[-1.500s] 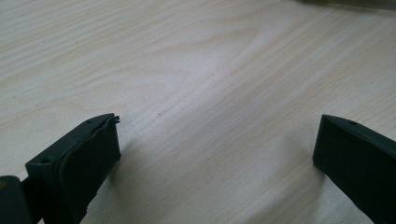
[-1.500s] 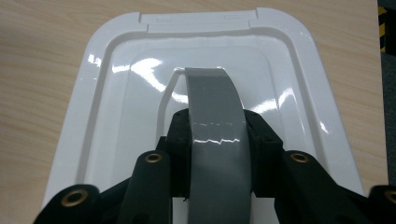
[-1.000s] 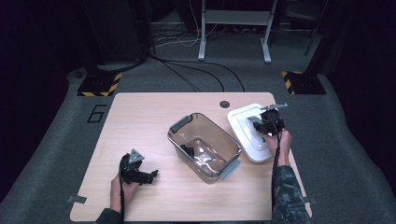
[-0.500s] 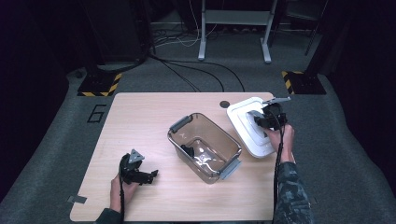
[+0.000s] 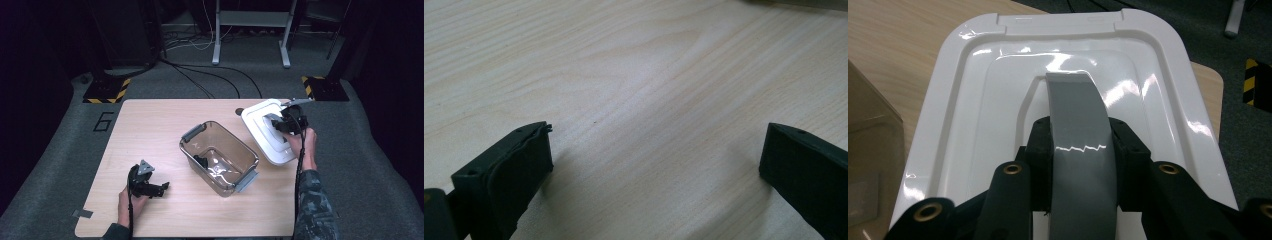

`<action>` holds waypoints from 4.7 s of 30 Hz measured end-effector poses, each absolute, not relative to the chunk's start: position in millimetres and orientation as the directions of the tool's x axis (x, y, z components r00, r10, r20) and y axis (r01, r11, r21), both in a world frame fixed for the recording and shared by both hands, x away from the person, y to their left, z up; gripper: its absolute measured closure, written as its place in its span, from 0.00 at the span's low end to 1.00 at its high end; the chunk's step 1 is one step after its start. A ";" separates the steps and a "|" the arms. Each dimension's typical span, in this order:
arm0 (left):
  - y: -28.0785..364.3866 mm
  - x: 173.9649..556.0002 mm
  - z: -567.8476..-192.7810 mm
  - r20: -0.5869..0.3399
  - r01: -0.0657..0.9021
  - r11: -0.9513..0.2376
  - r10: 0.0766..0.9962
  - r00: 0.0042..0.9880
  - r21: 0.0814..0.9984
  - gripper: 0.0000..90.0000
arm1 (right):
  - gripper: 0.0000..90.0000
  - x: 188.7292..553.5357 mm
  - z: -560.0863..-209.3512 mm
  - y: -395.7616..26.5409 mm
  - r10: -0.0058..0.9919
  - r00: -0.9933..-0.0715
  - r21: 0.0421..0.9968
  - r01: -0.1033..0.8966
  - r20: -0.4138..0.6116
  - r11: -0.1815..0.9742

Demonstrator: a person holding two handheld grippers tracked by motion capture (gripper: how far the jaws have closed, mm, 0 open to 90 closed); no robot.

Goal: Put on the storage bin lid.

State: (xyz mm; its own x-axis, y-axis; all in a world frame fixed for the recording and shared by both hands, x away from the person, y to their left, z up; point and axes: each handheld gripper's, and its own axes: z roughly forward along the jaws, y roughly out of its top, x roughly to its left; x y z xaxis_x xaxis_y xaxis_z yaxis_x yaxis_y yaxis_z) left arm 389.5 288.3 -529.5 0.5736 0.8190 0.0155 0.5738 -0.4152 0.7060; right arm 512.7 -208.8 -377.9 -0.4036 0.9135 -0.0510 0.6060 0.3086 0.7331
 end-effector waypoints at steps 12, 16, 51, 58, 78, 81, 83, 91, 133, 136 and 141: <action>288.3 389.5 -529.5 0.016 0.574 -0.415 0.819 0.573 0.706 0.00 | 0.75 511.7 -352.7 -200.7 0.902 -0.426 0.748 0.576 -0.069 0.329; 288.3 389.5 -529.5 0.016 0.574 -0.415 0.819 0.573 0.706 0.00 | 0.75 510.5 -344.6 -195.9 0.899 -0.431 0.750 0.571 -0.072 0.334; 288.5 389.6 -529.5 0.019 0.572 -0.420 0.817 0.576 0.705 0.00 | 0.74 489.5 -295.8 -137.6 0.846 -0.531 0.778 0.516 -0.038 0.359; 288.0 389.5 -530.2 0.019 0.570 -0.412 0.821 0.570 0.711 0.00 | 0.74 484.7 -293.4 -123.9 0.826 -0.562 0.779 0.501 -0.038 0.377; 287.6 389.4 -530.3 0.015 0.571 -0.406 0.823 0.567 0.714 0.00 | 0.74 475.7 -299.4 -94.2 0.777 -0.629 0.769 0.489 -0.017 0.412; 287.6 389.5 -530.3 0.015 0.571 -0.407 0.823 0.568 0.713 0.00 | 0.74 474.4 -300.6 -90.4 0.775 -0.632 0.765 0.497 -0.005 0.410; 288.2 389.6 -530.0 0.021 0.569 -0.416 0.820 0.573 0.709 0.00 | 0.74 473.9 -301.2 -88.5 0.769 -0.639 0.765 0.493 -0.005 0.414; 288.2 389.7 -530.0 0.020 0.569 -0.416 0.819 0.573 0.709 0.00 | 0.74 470.1 -304.6 -78.7 0.753 -0.658 0.763 0.488 0.000 0.425; 288.5 389.5 -529.3 0.017 0.574 -0.419 0.817 0.577 0.704 0.00 | 0.74 454.1 -359.0 -37.6 0.734 -0.677 0.678 0.563 0.050 0.473; 288.5 389.7 -529.6 0.018 0.571 -0.419 0.817 0.577 0.706 0.00 | 0.74 453.3 -360.8 -36.2 0.737 -0.675 0.672 0.562 0.036 0.482; 288.0 389.6 -530.2 0.018 0.569 -0.412 0.820 0.572 0.712 0.00 | 0.74 451.9 -366.8 -32.7 0.744 -0.668 0.662 0.569 0.025 0.488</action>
State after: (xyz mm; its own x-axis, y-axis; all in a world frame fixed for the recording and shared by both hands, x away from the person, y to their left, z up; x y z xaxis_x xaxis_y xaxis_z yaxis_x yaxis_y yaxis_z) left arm 389.6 288.0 -530.2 0.5718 0.8202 0.0180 0.5687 -0.4121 0.7119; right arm 451.9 -32.7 -366.8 -0.6681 0.7436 0.0253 0.5687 0.4885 0.6618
